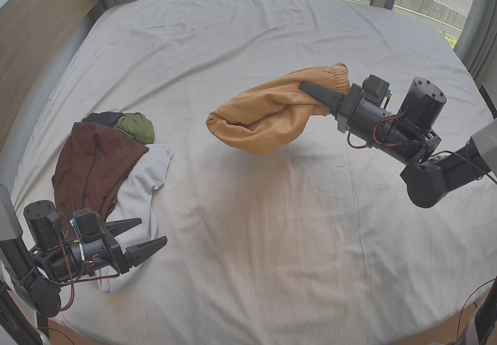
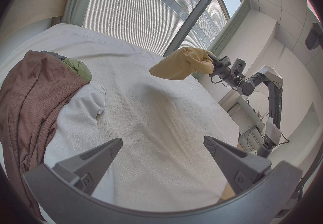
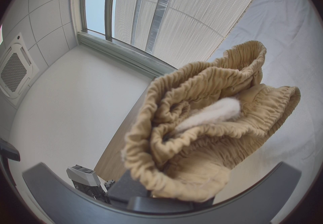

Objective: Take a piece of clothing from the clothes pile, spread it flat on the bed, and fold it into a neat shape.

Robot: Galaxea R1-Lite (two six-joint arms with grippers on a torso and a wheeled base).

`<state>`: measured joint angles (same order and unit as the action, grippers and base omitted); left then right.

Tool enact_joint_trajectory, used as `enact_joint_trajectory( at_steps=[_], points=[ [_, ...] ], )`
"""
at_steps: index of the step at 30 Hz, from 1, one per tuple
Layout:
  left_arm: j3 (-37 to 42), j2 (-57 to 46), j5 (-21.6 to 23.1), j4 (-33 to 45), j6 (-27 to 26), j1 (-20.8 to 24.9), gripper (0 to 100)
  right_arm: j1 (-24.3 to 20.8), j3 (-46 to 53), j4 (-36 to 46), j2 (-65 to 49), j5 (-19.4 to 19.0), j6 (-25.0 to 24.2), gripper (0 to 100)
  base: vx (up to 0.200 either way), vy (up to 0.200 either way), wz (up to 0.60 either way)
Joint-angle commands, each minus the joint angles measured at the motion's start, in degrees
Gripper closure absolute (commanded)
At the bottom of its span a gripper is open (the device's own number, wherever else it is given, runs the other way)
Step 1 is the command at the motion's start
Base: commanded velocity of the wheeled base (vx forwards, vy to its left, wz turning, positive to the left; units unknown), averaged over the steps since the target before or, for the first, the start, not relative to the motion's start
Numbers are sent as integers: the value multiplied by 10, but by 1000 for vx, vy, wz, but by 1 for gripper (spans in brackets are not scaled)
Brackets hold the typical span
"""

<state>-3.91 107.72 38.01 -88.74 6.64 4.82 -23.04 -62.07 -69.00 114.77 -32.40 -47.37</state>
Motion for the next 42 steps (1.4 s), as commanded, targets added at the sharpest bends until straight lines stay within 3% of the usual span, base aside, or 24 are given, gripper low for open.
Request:
enact_joint_trajectory(
  at_steps=[1,10,12,24,31,42],
  points=[
    [2,1,0,0,0,0,0,-3,-52,18,37,0,-3,100,0,0,0],
    [3,-1,0,0,0,1,0,3,-167,74,88,0,-3,100,0,0,0],
    [9,-1,1,0,0,0,0,5,-232,95,118,0,-3,100,0,0,0],
    [8,-1,2,0,2,-2,0,36,-323,100,241,1,1,100,0,0,0],
    [9,-6,4,0,2,-2,0,47,-241,78,259,1,33,100,0,0,0],
    [10,-8,10,0,2,-2,0,54,-60,-28,230,1,44,100,0,0,0]
  ],
)
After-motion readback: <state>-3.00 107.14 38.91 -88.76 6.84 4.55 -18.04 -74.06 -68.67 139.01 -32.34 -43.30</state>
